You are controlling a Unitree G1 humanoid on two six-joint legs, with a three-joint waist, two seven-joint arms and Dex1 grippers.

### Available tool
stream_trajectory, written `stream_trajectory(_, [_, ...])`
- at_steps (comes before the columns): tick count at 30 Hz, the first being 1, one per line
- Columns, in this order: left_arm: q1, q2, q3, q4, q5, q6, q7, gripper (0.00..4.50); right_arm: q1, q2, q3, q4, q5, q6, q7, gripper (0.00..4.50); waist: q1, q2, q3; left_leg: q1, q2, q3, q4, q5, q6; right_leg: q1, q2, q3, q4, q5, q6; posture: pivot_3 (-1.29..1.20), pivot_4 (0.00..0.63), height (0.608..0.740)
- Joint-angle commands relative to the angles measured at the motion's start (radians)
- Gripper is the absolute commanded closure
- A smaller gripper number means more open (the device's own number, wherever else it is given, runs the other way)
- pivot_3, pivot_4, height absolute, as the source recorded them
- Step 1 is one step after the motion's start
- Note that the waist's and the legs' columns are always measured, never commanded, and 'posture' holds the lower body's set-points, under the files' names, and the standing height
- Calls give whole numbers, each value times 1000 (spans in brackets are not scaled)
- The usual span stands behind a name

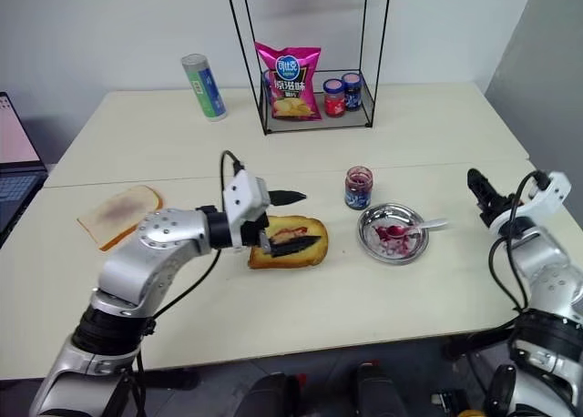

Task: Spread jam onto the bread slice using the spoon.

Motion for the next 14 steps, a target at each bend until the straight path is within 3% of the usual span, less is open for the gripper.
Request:
stream_trajectory(1, [10, 56, 107, -6, -45, 54, -4, 0, -4, -126, 133, -197, 35, 107, 214, 77, -1, 0, 0, 0, 0, 0, 0, 0, 0, 0, 0, 0, 0, 0, 0, 0, 150, 740])
stream_trajectory(6, [49, 165, 199, -5, -58, 118, -13, 0, 81, -269, 278, -420, 130, 219, 510, 77, 1, -1, 1, 0, 2, -3, -1, 0, 0, 1, 1, -3, -1, -1, -1, 0, 150, 740])
stream_trajectory(9, [86, 205, 213, -25, -66, 135, -27, 0, 137, -336, 352, -481, 70, 199, 608, 77, 2, -1, 1, 0, 2, -4, 0, 0, 0, 1, 1, -3, -1, -1, -1, 0, 150, 740])
stream_trajectory(14, [155, 227, 252, -100, -110, 177, -22, 0, 152, -323, 377, -477, 61, 196, 633, 77, 4, -2, 2, -1, -1, -1, 3, 0, 0, 1, -4, -3, -2, -1, -1, 0, 150, 740])
